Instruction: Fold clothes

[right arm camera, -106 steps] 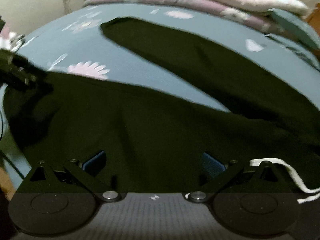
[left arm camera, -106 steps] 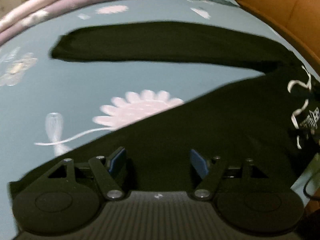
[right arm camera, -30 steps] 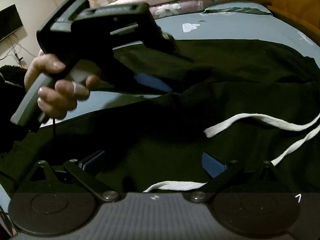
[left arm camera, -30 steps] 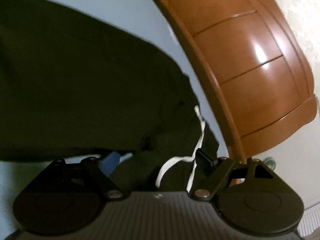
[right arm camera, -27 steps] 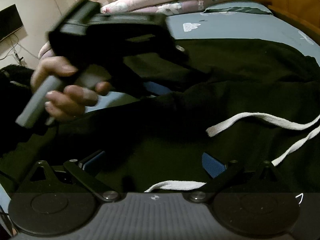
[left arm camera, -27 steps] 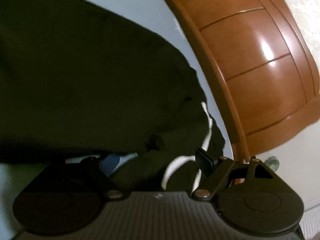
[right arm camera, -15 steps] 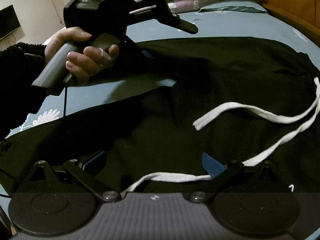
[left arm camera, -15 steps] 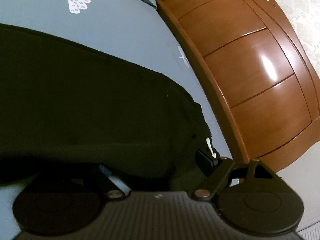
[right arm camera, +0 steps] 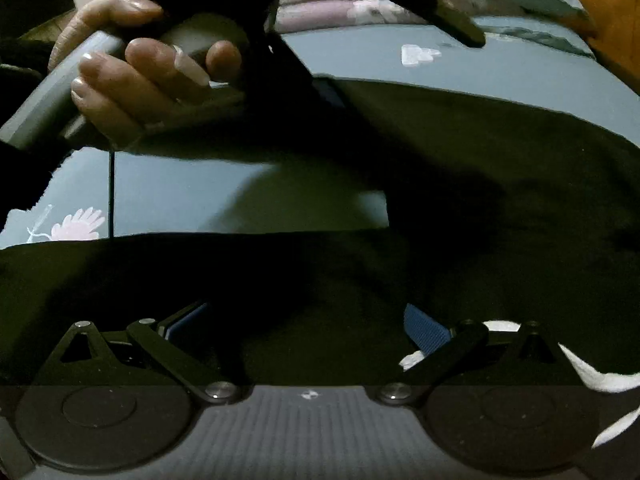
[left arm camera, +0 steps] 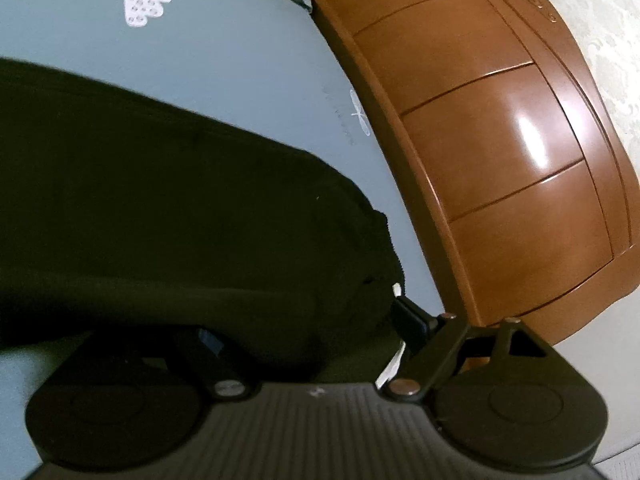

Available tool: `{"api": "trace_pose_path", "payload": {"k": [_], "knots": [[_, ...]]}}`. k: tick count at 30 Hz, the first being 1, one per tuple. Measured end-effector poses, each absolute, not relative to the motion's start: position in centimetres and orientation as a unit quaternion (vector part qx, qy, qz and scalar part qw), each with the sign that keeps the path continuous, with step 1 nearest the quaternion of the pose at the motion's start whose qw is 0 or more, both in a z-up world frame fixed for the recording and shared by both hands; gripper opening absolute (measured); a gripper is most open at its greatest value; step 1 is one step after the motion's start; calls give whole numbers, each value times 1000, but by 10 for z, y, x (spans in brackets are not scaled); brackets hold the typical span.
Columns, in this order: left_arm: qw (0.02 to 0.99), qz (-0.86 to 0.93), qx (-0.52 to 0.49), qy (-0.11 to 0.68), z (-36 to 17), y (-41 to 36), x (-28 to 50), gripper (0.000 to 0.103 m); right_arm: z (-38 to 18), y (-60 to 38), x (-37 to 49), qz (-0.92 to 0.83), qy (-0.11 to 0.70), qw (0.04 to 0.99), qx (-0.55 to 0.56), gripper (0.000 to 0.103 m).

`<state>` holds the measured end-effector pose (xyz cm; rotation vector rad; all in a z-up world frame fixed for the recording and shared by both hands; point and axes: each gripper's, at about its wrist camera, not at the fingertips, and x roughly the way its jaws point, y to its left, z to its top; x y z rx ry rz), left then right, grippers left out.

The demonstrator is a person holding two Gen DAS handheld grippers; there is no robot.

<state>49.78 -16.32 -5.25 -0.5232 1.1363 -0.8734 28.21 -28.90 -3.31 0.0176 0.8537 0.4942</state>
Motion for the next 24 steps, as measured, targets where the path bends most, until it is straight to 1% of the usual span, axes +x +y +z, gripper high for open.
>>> {"api": "trace_pose_path", "payload": {"k": [5,9,10,11,12,13,14,17,21,24], "knots": [[714,-416,-191,530,-79,-182,487,83,-32,-286,274,222,414,882,6,103],[734,-445,-122,499,-81,-194,468,81,-31,-280,269,213,416,884,0,103],[737,-450,-106,493,-79,-197,465,74,-31,-279,268,212,416,884,0,103],[739,-455,-90,489,-76,-200,463,47,-30,-279,267,211,416,885,2,103],[737,-461,-74,488,-73,-203,461,34,-30,-279,266,209,417,885,3,103],[739,-464,-62,485,-70,-203,460,26,-28,-279,266,210,415,885,6,103],[742,-467,-53,479,-67,-202,459,20,-26,-279,266,214,411,886,9,103],[738,-474,-65,475,-57,-195,463,19,-19,-281,267,223,399,889,19,102],[727,-474,-105,486,-44,-193,474,18,-9,-284,268,235,382,893,33,93],[715,-470,-122,503,-39,-194,478,19,-17,-287,274,230,396,889,25,92]]}}
